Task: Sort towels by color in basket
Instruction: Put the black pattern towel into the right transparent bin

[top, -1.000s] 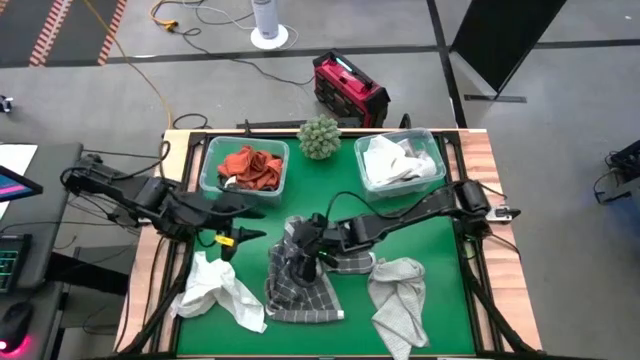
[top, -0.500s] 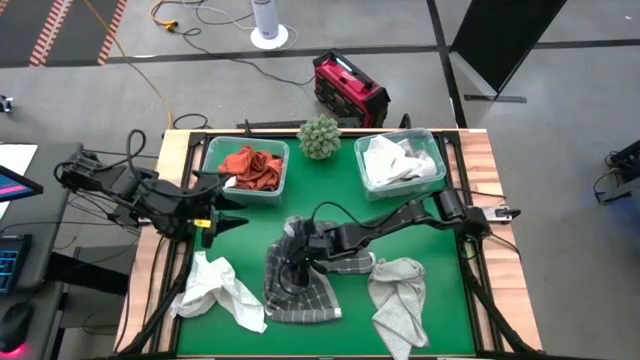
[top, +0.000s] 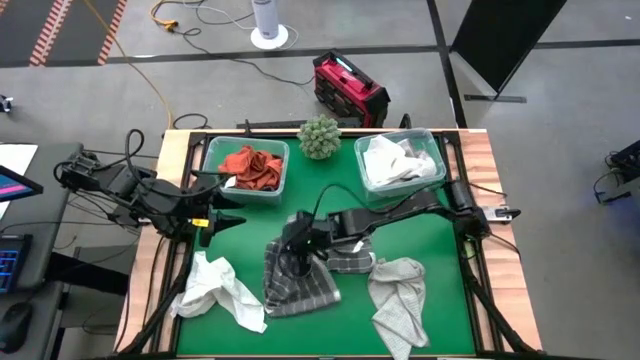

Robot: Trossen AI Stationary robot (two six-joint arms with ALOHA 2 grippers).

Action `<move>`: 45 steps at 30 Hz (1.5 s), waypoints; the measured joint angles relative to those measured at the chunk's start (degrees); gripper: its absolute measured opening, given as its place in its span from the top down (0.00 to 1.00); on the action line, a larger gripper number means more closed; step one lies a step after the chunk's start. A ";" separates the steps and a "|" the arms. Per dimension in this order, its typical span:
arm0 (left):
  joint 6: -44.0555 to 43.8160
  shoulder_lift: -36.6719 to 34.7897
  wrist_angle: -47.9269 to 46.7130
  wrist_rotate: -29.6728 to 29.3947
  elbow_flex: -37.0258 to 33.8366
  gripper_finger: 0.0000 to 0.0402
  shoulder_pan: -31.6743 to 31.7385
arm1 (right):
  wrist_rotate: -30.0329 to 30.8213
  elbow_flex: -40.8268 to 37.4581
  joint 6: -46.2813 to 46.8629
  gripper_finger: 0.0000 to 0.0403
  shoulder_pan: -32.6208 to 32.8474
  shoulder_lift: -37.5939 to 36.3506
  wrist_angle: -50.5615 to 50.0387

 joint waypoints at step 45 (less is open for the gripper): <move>15.12 -2.38 9.57 -9.59 0.02 0.47 0.02 | 74.27 6.40 -36.29 0.96 -11.07 -46.56 -13.51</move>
